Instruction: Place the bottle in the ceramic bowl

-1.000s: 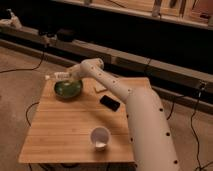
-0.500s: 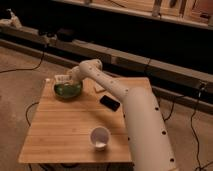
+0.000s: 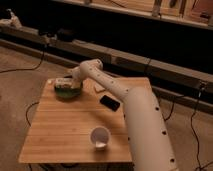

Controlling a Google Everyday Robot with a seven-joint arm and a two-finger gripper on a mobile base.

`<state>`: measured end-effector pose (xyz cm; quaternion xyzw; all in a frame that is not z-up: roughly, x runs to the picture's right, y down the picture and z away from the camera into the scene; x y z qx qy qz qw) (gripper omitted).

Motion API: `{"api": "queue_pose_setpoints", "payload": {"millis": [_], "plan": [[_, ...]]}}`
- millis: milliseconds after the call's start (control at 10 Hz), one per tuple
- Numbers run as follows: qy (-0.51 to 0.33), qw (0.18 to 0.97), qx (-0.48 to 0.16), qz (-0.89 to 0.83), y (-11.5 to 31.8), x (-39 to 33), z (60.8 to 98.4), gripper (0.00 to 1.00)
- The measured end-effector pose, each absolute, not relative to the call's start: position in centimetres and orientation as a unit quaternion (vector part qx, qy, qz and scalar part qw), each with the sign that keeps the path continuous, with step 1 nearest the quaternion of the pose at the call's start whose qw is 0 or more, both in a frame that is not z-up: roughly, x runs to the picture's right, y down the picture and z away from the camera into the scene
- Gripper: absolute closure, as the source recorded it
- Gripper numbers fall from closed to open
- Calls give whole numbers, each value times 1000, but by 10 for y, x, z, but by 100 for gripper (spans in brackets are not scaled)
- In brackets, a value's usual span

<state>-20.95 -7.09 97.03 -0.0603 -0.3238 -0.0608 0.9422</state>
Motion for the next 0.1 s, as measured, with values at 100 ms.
{"api": "queue_pose_setpoints", "payload": {"millis": [100], "plan": [[-324, 942, -60, -61, -71, -210, 970, 20]]}}
